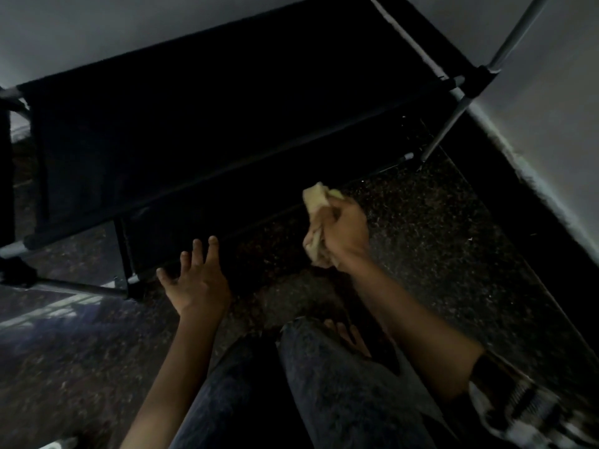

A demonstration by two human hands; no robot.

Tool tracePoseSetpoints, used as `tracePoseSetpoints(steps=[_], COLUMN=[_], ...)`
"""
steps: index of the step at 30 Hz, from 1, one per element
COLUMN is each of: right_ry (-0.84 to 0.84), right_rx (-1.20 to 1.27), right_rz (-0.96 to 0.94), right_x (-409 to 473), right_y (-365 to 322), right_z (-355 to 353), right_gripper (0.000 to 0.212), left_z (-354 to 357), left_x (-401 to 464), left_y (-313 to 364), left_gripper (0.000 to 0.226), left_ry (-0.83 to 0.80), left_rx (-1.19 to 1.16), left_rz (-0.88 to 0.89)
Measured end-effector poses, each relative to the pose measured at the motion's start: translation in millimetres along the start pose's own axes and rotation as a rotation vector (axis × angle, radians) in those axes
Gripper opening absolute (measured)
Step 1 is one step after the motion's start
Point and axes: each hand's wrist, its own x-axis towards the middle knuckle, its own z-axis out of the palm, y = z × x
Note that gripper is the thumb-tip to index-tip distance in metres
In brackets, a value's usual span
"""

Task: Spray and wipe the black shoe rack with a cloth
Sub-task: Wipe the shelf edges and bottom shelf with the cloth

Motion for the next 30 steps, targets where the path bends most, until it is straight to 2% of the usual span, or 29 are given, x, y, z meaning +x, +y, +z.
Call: tracePoseSetpoints(steps=[3, 5, 7, 11, 14, 17, 21, 24, 27, 30], right_ry=[0.123, 0.125, 0.031, -0.245, -0.277, -0.197, 0.022, 0.075, -0.038, -0.188], right_rx=[-0.010, -0.097, -0.191, -0.286, -0.462, -0.639, -0.759, -0.808, -0.801, -0.785], right_rz=[0.066, 0.040, -0.024, -0.273, -0.405, -0.449, -0.296, -0.204, -0.319, -0.509], right_x=[14, 9, -6, -40, -32, -15, 20, 34, 21, -2], right_y=[4, 0, -7, -13, -5, 9, 21, 22, 19, 13], right_z=[-18, -14, 3, 36, 26, 1, -40, -55, -44, -14], right_gripper=[0.033, 0.032, 0.030, 0.035, 0.040, 0.045, 0.043, 0.042, 0.061, 0.068], left_z=[-6, -9, -12, -18, -18, -18, -20, -18, -18, -21], left_x=[-1, -1, 3, 7, 10, 12, 12, 12, 12, 12], left_y=[9, 17, 28, 58, 61, 59, 61, 62, 64, 66], left_gripper=[0.064, 0.063, 0.063, 0.064, 0.067, 0.069, 0.067, 0.068, 0.070, 0.073], left_ry=[-0.008, 0.021, 0.056, 0.027, -0.005, -0.010, -0.009, -0.006, -0.012, -0.009], left_rx=[0.024, 0.017, -0.019, -0.040, -0.098, -0.098, -0.101, -0.091, -0.076, -0.091], left_rz=[-0.029, -0.037, 0.019, 0.276, 0.299, 0.301, 0.314, 0.315, 0.310, 0.285])
